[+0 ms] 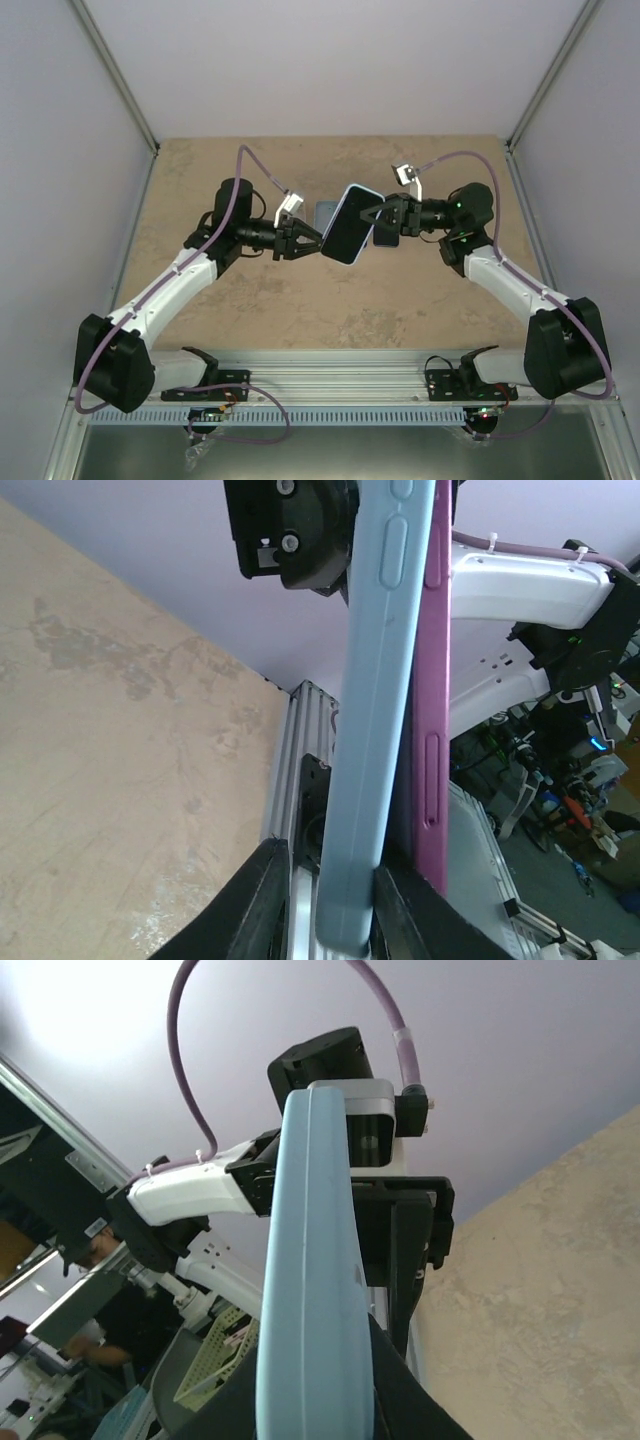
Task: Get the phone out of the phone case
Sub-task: Remove the phone case from the phone.
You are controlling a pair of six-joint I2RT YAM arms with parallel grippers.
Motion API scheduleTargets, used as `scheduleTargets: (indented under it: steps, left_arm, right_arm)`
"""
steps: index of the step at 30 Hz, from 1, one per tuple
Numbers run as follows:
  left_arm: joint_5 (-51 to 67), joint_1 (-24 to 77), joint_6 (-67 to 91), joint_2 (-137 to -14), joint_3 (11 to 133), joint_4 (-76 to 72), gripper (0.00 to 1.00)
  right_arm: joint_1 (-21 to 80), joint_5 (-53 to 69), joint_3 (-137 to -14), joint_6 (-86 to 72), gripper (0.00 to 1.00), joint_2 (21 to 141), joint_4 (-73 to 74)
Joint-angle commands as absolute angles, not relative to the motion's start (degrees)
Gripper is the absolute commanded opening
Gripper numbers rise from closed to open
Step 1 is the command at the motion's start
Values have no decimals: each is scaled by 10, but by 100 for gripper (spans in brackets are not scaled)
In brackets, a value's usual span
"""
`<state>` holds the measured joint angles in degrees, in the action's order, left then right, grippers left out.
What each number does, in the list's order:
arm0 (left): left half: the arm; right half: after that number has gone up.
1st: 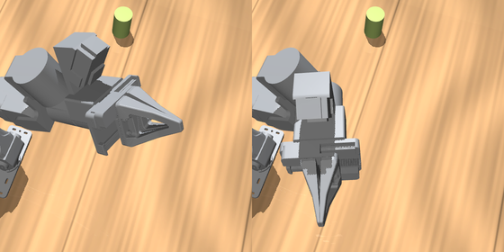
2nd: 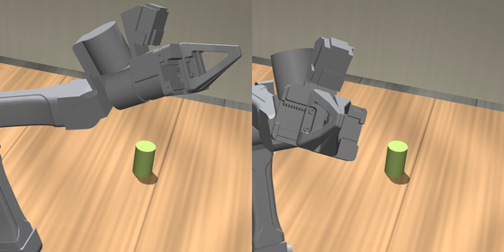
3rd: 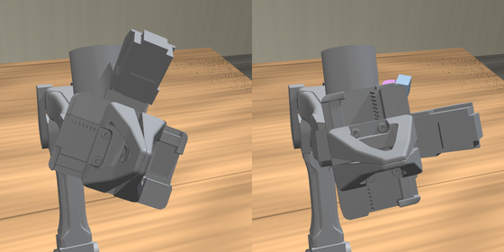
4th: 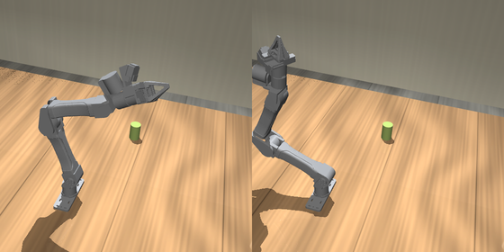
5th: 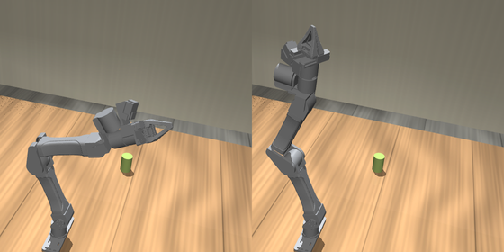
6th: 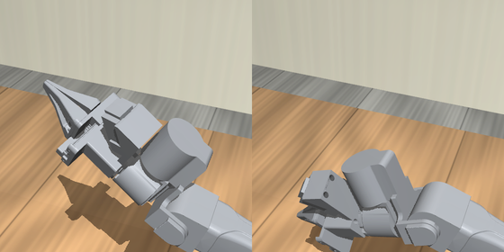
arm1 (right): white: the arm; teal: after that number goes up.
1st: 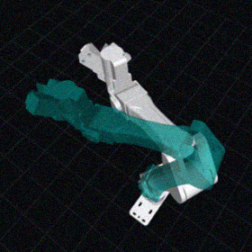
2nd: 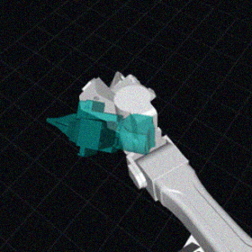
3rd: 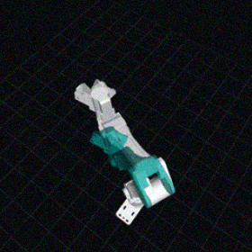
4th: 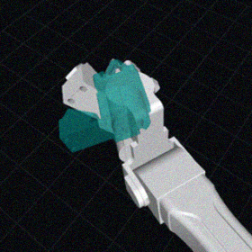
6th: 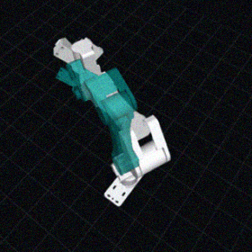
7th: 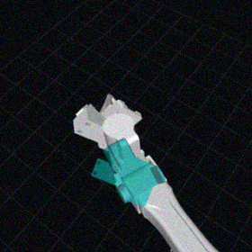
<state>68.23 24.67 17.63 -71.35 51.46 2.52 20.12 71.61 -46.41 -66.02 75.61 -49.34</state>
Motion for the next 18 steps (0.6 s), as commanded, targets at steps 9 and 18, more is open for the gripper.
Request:
scheduleTargets:
  steps: [9, 18]
  left_arm:
    - [634, 260, 216, -734, 529, -55, 23]
    - [631, 309, 174, -746, 555, -14, 24]
  right_arm:
    - [285, 795, -473, -571, 1, 757, -419]
    - [321, 802, -502, -455, 0, 773, -277]
